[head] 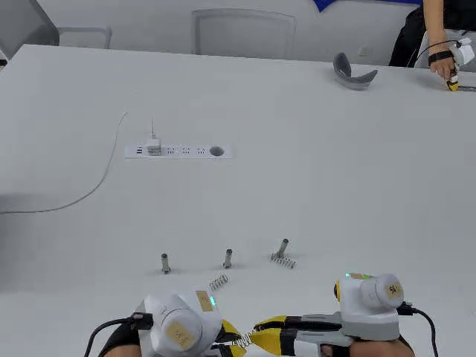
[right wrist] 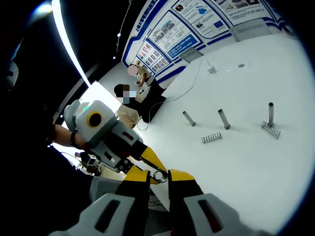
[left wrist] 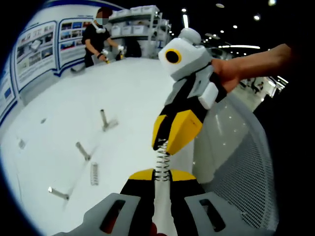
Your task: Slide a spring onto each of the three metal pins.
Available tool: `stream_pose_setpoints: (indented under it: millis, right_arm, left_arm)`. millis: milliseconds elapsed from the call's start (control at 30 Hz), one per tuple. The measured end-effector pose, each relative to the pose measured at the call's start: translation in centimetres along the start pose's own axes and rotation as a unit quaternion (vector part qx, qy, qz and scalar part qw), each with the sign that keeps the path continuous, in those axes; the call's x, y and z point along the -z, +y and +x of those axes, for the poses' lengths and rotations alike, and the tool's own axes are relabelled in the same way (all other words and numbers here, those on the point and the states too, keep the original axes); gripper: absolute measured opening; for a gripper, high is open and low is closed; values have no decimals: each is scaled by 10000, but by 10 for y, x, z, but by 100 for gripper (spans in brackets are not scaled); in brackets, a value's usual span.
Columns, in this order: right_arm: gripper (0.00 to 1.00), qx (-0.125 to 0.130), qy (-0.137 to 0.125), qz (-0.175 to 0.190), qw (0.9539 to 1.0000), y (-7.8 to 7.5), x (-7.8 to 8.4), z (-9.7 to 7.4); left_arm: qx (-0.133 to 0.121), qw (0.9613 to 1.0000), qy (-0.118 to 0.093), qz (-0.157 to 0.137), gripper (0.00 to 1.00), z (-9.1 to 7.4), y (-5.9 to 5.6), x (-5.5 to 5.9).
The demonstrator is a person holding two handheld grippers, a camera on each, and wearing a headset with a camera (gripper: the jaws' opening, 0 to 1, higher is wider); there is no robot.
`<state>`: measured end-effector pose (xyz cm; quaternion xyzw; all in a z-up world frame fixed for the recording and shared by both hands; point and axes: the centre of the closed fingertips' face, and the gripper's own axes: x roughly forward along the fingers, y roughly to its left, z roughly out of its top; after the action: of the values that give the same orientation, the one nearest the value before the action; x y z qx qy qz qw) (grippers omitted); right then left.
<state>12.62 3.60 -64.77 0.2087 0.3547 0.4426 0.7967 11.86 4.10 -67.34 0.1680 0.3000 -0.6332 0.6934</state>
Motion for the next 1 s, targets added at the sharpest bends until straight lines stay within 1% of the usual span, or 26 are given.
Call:
stream_pose_setpoints:
  millis: [67,167,233,267,400,433,500,567,600,700,733,767,800,833,933,1000]
  right_arm:
    - [15,-31,44,-65,10000,1,-3,-1]
    - [14,-72,272,-296,9992,2,-5,-3]
    - [14,-114,382,-411,9984,4,-7,-4]
    - [13,-155,460,-508,9975,6,-8,-5]
    - [13,-214,729,-877,9933,9,-14,-9]
    - [13,-211,864,-1022,9908,9,-14,-10]
    - [13,-243,971,-1188,9879,10,-16,-11]
    - [13,-329,1099,-1308,9848,15,-17,-12]
    - [13,-357,1206,-1424,9818,16,-18,-13]
    - [13,-427,1391,-1636,9757,20,-18,-15]
    - [13,-437,1449,-1709,9736,20,-18,-16]
    - [13,-434,1539,-1830,9700,20,-17,-17]
    - [13,-456,1594,-1891,9679,21,-16,-17]
    - [13,-474,1681,-1977,9646,21,-14,-17]
    - [13,-534,1827,-2114,9587,24,-12,-17]
    - [13,-551,1875,-2187,9560,25,-13,-17]
  left_arm:
    - [14,10000,-50,2,10,0,0,-2]
    - [86,9998,-173,-17,10,-1,0,-8]
    - [143,9995,-270,-40,10,-2,-1,-13]
    - [173,9992,-348,-37,10,-3,0,-17]
    - [260,9984,-502,0,10,-6,0,-26]
    - [301,9980,-558,9,10,-6,0,-29]
    - [360,9974,-621,-1,10,-7,-1,-34]
    - [426,9967,-688,36,10,-7,-3,-38]
    - [461,9963,-716,69,10,-8,-5,-41]
    - [529,9953,-805,120,10,-8,-8,-46]
    - [541,9951,-820,134,10,-8,-8,-47]
    - [558,9948,-838,154,10,-8,-9,-48]
    - [580,9946,-849,172,10,-8,-10,-49]
    - [625,9941,-863,225,10,-8,-11,-50]
    - [731,9930,-877,311,10,-10,-13,-52]
    - [754,9927,-858,390,10,-11,-13,-53]
